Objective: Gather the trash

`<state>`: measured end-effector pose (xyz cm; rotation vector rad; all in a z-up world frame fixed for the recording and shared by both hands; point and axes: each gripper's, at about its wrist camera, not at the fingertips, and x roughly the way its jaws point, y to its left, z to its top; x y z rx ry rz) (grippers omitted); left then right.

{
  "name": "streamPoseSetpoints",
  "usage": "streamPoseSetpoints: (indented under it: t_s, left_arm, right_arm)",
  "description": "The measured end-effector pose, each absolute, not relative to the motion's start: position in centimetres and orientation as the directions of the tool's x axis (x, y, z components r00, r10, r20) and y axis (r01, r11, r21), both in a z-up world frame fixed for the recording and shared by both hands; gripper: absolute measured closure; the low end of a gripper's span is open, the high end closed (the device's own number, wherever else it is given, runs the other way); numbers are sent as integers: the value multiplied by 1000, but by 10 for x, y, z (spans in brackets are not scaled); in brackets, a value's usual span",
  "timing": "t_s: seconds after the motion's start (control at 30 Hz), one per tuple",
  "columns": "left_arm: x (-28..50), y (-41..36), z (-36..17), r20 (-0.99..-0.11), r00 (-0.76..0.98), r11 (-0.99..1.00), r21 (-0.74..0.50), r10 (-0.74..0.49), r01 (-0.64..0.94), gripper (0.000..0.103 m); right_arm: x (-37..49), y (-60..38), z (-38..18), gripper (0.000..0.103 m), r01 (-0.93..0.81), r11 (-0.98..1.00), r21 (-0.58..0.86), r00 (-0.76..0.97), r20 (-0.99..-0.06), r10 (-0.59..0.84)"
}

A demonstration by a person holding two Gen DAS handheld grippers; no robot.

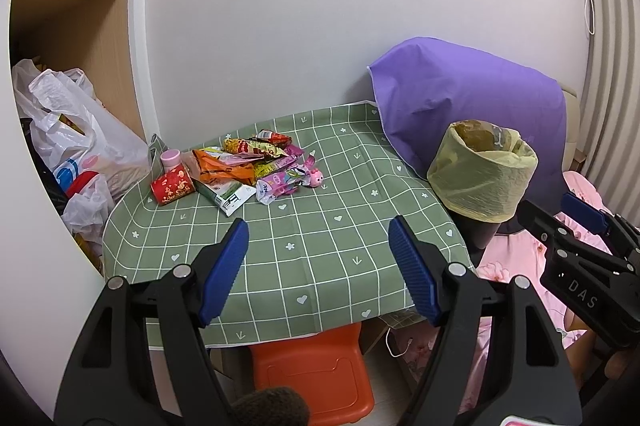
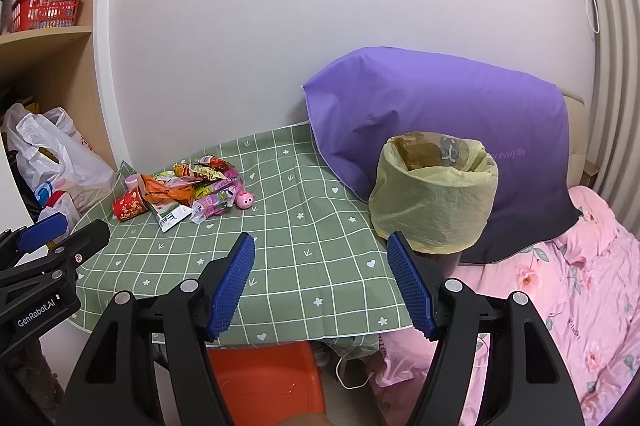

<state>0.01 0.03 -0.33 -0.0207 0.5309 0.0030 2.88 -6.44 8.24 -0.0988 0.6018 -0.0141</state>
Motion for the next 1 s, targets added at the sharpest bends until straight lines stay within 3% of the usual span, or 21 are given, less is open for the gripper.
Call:
streamPoseSetpoints:
  t_s: [1.0]
  left_arm:
    - [-1, -1, -5, -508, 861, 1000, -20, -4, -8, 34]
  right_arm:
    - [28, -69, 81, 38, -11, 996, -92, 824, -565, -43]
